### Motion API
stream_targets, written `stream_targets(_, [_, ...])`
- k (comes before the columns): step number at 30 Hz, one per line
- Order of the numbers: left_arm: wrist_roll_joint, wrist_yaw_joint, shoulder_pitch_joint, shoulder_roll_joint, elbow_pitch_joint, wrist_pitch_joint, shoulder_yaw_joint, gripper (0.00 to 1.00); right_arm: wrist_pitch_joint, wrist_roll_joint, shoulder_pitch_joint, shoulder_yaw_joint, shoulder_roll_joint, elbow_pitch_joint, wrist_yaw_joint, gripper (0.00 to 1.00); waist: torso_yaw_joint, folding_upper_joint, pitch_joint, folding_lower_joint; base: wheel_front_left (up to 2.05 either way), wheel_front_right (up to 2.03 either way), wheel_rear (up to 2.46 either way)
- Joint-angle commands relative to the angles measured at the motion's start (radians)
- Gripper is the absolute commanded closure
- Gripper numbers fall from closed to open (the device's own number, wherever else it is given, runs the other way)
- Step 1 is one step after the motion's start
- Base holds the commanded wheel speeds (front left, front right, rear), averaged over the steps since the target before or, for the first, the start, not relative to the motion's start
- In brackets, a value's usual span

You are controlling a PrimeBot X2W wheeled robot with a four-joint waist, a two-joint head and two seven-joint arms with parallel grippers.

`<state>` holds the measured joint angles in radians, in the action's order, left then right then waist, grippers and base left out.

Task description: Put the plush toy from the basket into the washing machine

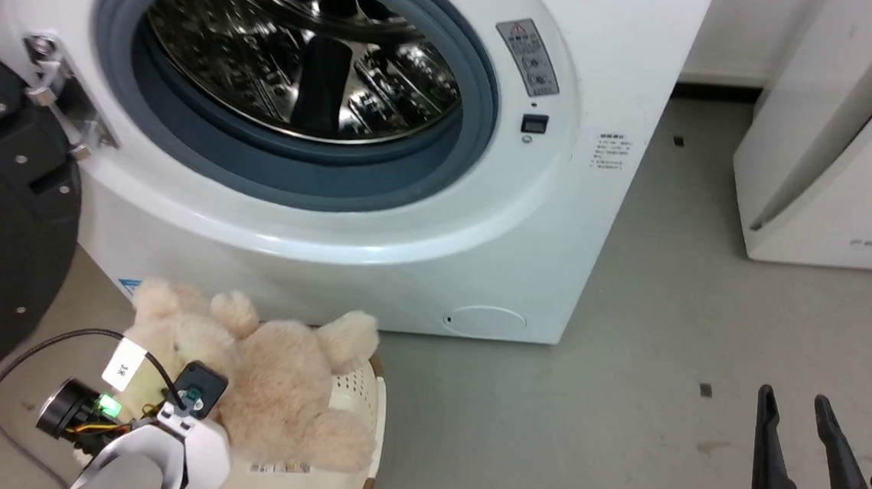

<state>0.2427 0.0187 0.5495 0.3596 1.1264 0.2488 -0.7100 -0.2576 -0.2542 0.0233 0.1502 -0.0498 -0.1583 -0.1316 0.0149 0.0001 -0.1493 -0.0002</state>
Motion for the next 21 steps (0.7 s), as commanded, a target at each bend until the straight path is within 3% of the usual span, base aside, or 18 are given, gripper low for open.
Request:
stream_targets(1, [0.010,0.026,-0.021,0.012,-0.070,0.013,0.022,1.00,-0.004,0.007,0.017,0.002,0.000,-0.004,0.001,0.00,0.017,-0.0001,0.026,0.0002,0.00,0.00,0.00])
stream_targets(12, [0.028,0.090,-0.048,0.071,-0.347,0.013,0.112,1.00,-0.004,0.010,0.000,0.002,0.000,0.001,0.001,0.00,0.006,-0.0001,-0.001,0.0002,0.00,0.00,0.00])
stream_targets(21, [0.046,0.149,0.000,0.082,-0.500,0.013,0.238,1.00,-0.004,0.012,-0.040,0.000,0.000,0.011,0.001,0.00,-0.044,-0.0001,-0.085,0.0002,0.00,0.00,0.00])
